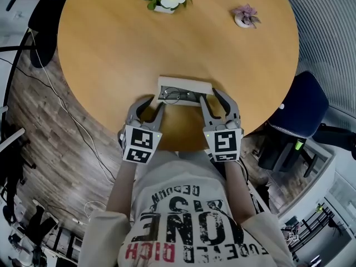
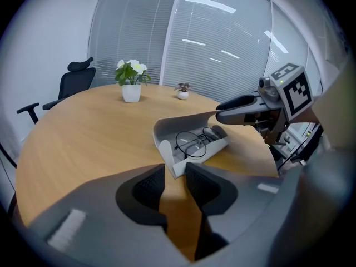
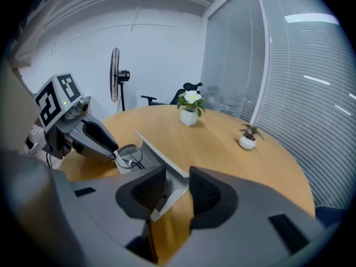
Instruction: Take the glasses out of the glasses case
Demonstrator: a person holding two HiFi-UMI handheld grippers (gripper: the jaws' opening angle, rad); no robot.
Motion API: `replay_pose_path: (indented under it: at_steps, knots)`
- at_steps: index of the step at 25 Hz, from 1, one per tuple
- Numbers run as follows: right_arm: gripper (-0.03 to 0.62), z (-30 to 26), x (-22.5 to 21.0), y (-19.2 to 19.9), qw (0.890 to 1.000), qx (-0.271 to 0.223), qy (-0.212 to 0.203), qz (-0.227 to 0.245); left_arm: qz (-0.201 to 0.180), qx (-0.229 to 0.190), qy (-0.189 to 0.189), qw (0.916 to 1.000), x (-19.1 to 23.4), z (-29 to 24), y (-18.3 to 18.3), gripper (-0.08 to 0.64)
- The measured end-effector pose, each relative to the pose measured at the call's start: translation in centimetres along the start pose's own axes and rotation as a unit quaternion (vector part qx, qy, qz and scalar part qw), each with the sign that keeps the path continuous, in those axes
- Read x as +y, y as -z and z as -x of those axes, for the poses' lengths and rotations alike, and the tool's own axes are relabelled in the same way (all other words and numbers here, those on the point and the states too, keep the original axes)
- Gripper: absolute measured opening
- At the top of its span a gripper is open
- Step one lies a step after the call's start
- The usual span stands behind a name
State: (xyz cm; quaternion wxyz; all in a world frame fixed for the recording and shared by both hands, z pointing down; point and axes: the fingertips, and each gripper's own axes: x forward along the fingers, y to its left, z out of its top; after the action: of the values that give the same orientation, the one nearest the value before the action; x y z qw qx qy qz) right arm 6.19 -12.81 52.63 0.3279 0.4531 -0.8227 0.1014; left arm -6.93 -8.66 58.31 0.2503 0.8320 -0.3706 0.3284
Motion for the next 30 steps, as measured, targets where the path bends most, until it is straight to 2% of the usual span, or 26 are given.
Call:
replay_pose_path:
  at_steps: [30]
  knots:
    - [0.141, -4.2, -2.9, -0.6, 0.998, 0.004, -0.014, -0.067, 0.017, 0.002, 0.002, 0.9998, -0.2, -0.1, 0.2, 0.127]
